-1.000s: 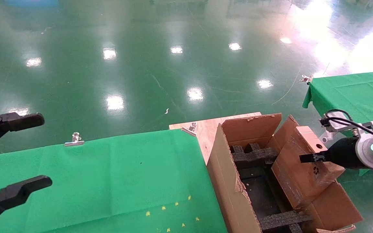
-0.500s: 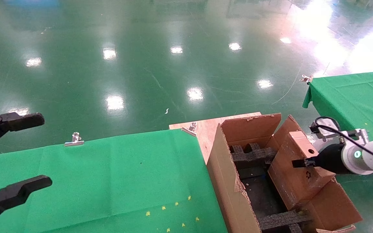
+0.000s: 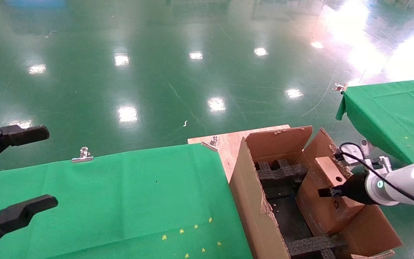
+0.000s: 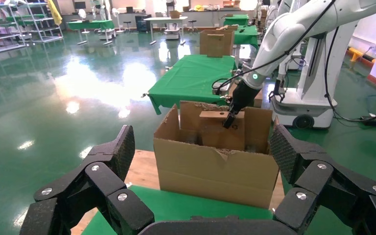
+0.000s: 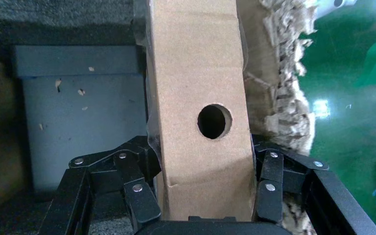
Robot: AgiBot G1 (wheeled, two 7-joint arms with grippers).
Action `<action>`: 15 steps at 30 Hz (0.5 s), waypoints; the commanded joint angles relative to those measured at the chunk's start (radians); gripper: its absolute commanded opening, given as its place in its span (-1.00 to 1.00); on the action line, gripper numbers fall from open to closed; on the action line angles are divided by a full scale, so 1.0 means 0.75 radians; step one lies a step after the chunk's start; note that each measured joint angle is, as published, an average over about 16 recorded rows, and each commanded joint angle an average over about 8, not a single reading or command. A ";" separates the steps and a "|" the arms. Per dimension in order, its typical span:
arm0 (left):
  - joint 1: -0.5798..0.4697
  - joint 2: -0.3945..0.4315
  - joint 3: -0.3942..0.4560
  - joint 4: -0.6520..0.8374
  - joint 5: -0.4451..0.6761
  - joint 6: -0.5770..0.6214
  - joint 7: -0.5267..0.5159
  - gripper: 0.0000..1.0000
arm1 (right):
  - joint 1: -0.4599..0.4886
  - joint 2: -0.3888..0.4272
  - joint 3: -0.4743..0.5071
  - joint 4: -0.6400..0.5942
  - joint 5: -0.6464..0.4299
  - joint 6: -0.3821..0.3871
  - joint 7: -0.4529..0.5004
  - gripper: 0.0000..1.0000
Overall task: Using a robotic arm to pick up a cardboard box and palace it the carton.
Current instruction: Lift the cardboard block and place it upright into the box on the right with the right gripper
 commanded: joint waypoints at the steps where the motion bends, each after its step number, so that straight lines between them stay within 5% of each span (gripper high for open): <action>1: 0.000 0.000 0.000 0.000 0.000 0.000 0.000 1.00 | -0.013 -0.010 -0.005 -0.006 -0.009 0.005 0.015 -1.00; 15: 0.000 0.000 0.000 0.000 0.000 0.000 0.000 1.00 | -0.101 -0.121 -0.030 -0.173 0.046 0.065 0.009 -1.00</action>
